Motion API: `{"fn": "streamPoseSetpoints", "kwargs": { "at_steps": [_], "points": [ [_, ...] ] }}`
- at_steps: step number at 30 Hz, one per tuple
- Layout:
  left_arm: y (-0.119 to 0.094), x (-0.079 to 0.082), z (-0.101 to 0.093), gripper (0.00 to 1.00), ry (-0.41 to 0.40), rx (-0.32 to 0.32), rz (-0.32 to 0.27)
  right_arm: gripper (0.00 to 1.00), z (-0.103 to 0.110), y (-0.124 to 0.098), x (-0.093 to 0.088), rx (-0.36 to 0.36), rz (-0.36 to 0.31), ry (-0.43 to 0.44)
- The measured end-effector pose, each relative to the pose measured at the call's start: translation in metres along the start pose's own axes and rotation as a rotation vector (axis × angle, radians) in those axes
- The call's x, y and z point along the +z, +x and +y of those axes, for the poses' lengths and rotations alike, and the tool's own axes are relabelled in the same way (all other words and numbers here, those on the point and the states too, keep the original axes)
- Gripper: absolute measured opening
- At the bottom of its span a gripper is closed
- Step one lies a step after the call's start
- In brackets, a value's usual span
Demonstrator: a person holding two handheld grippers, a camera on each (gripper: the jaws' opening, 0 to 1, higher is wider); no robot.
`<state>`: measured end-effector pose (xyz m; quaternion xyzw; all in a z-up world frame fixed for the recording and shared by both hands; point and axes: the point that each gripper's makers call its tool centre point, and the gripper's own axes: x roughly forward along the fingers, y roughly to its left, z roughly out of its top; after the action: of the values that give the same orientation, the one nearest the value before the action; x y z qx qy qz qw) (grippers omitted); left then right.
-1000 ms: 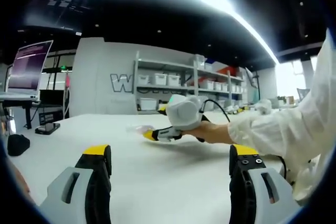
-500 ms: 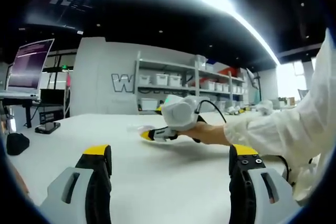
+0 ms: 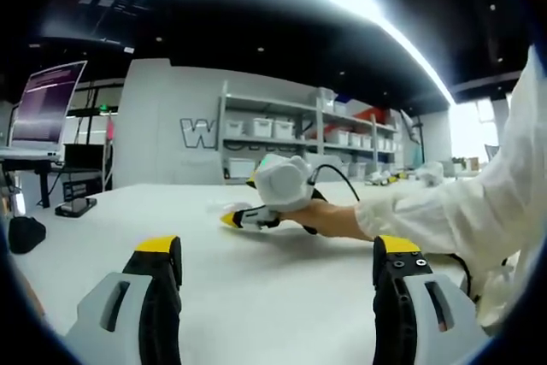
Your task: Open the resealable bag by pulling the two sides of the seal apart until the entire bag opening is separated and visibly accessible.
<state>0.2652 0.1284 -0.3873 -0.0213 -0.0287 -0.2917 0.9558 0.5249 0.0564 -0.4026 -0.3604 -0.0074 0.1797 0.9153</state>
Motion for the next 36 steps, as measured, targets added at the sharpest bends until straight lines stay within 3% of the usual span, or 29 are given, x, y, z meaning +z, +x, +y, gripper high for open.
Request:
{"fn": "streamPoseSetpoints", "kwargs": {
  "at_steps": [28,30,33,36],
  "points": [
    [-0.006,0.000,0.004,0.91,-0.010,0.015,-0.014,0.62,-0.001,0.027,-0.003,-0.016,0.031,-0.049],
    [-0.006,0.000,0.004,0.91,-0.011,0.015,-0.015,0.61,-0.002,0.028,-0.004,-0.016,0.040,-0.042],
    [-0.006,0.000,0.003,0.91,-0.013,0.009,-0.015,0.62,0.000,0.030,-0.008,0.007,0.065,0.036],
    [-0.005,0.002,0.003,0.91,-0.022,0.008,-0.024,0.63,-0.004,0.033,-0.011,0.003,0.077,0.029]
  ]
}}
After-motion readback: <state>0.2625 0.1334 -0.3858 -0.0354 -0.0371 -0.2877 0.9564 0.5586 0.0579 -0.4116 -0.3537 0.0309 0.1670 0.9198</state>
